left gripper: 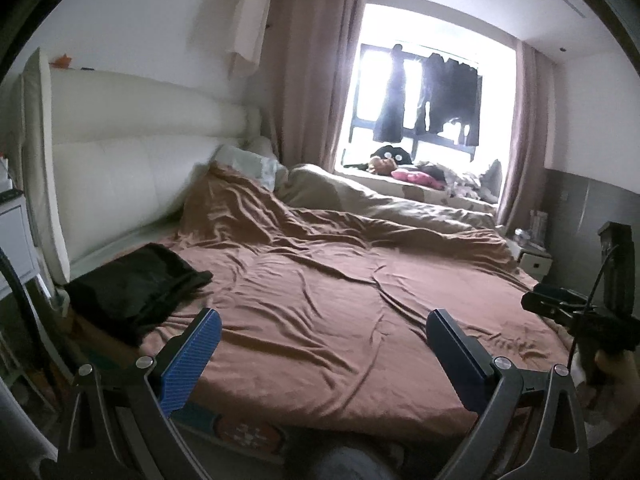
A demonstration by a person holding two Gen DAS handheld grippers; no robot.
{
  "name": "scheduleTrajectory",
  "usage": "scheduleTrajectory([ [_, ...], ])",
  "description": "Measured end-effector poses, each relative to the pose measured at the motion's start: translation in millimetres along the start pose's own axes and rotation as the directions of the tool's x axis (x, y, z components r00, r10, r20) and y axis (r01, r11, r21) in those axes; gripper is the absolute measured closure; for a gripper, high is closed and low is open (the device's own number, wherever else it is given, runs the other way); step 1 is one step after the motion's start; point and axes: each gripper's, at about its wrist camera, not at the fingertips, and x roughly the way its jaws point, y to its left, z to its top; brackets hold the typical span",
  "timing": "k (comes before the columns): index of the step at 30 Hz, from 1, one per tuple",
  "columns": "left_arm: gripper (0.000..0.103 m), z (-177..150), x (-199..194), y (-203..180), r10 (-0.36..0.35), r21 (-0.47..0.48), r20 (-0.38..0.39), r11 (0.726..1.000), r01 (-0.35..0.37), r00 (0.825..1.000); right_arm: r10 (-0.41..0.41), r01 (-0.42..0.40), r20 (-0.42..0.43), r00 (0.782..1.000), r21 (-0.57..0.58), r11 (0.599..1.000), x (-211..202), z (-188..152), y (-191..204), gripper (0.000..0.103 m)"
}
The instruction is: Fold large clothes
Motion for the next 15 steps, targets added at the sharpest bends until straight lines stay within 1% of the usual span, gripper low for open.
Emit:
scheduleTrajectory([
  [6,0.0,-16,-17,-9,-0.023,0.031,0.0,0.999,0.023,1.0,-0.023,0.023,0.013,1.0,0.022,1.0,-27,-26,4,0.0],
  [15,0.0,-43,-33,-19,-0.039,0.041,0.028,0.998,0.038,0.999,-0.095,0.094,0.02,0.995,0.034,0.995,-40,-50,8,0.0],
])
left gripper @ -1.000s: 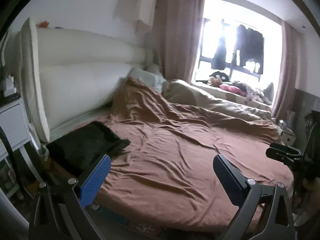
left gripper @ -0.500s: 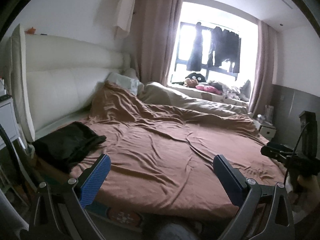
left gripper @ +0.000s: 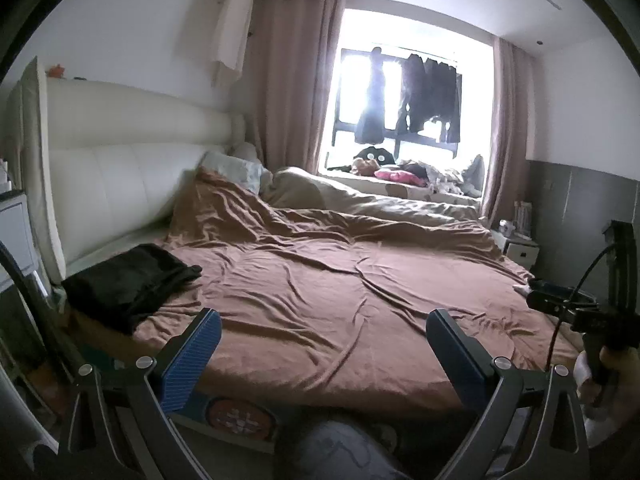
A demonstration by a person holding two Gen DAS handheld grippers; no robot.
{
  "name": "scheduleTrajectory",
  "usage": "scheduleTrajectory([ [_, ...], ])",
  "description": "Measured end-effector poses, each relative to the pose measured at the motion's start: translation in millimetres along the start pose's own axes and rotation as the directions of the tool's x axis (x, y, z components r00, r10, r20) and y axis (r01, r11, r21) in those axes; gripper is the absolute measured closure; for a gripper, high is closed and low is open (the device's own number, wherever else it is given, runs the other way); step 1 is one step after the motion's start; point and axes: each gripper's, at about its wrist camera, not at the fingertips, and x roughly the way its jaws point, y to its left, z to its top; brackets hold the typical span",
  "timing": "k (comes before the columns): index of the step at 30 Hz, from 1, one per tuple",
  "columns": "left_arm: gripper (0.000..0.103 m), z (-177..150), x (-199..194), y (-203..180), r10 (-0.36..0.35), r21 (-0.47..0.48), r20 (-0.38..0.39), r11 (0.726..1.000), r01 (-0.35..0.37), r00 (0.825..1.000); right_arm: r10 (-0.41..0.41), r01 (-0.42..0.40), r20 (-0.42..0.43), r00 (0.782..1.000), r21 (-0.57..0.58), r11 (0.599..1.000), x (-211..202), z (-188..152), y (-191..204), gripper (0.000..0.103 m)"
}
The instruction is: Fold large clothes
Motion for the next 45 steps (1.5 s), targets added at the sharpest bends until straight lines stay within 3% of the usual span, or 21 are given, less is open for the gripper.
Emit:
scheduleTrajectory([
  [13,0.0,-22,0,-3,-0.007,0.006,-0.004,1.0,0.007,1.0,-0.007,0.007,-0.014,1.0,0.034,0.999,6,-27,3,0.0],
  [45,0.0,-26,-5,-5,0.03,-0.017,0.031,0.999,-0.029,0.999,0.014,-0.012,-0.04,0.999,0.061,0.998,11,-30,-3,0.0],
])
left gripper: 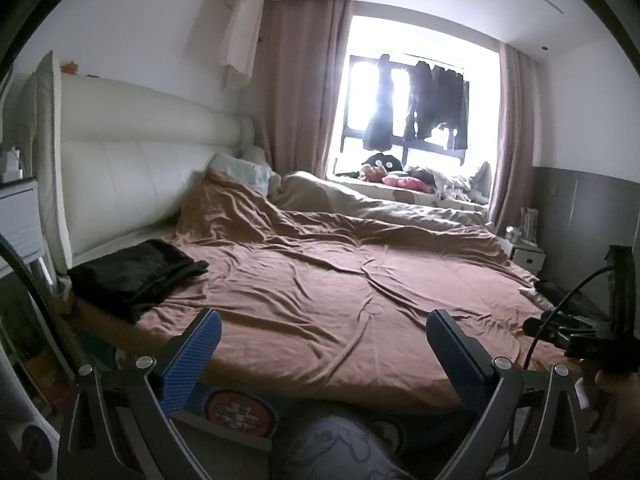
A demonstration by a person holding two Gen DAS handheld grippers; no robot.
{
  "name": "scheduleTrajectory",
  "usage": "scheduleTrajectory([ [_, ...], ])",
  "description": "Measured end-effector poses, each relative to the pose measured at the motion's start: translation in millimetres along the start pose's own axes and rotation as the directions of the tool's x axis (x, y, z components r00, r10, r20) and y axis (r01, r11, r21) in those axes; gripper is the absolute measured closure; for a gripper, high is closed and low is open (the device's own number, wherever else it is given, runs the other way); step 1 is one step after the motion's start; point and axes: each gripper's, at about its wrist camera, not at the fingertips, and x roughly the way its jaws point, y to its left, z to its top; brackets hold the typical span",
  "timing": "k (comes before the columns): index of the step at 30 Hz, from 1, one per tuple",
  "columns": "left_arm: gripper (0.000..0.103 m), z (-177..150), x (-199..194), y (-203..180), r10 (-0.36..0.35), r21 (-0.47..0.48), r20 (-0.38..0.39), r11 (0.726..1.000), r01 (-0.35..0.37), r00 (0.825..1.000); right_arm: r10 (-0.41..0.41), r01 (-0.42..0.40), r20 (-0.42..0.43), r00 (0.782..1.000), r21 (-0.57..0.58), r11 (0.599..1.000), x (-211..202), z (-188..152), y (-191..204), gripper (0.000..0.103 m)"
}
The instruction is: Fold large clothes
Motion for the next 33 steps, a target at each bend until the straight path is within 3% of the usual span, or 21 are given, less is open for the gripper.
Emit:
scheduleTrajectory([
  [33,0.0,0.6,-5.7,-0.5,-0.018,-0.004,-0.005,1.0,0.017,1.0,0.001,-0.001,-0.005,1.0,0.015,1.0,-1.5,0.9,0.1,0.0],
])
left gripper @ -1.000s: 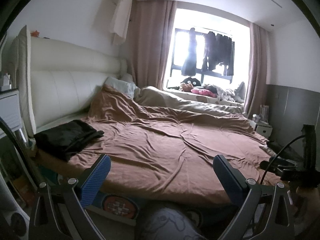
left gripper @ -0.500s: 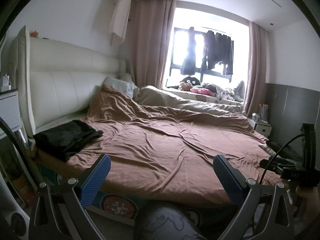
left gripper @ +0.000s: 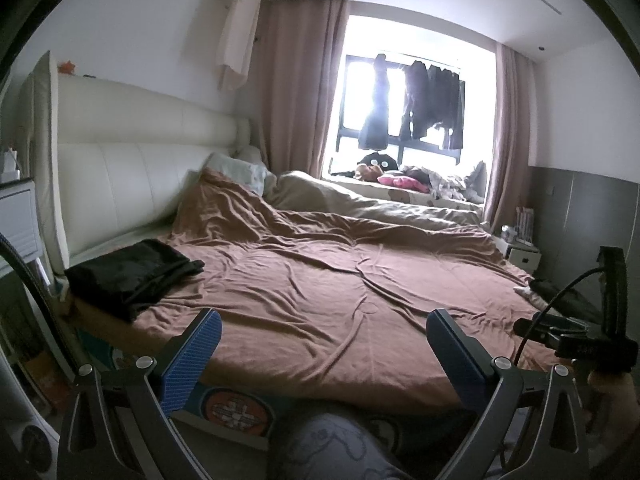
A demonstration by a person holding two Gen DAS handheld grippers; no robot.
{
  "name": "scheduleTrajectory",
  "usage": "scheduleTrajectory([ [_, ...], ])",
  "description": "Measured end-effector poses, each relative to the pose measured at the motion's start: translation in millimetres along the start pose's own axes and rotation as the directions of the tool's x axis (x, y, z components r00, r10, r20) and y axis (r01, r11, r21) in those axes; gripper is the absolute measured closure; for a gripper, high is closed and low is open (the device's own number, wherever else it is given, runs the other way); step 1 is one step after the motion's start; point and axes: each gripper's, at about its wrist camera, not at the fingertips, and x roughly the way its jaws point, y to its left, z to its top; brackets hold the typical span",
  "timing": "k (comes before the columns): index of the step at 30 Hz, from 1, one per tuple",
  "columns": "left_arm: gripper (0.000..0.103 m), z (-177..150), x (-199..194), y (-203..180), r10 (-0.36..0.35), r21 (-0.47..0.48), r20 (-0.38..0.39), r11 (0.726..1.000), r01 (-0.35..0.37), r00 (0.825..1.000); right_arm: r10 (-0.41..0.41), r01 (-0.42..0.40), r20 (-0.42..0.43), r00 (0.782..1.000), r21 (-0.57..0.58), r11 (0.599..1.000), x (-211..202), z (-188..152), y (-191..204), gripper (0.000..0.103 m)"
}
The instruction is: Fold large clothes
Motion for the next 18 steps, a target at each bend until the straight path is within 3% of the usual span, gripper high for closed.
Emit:
scheduleTrajectory([
  [18,0.001,0.3,-0.1,0.5,-0.001,0.018,-0.003,1.0,0.001,1.0,-0.003,0.003,-0.013,1.0,0.009,1.0,3.5,-0.7,0.6,0.0],
])
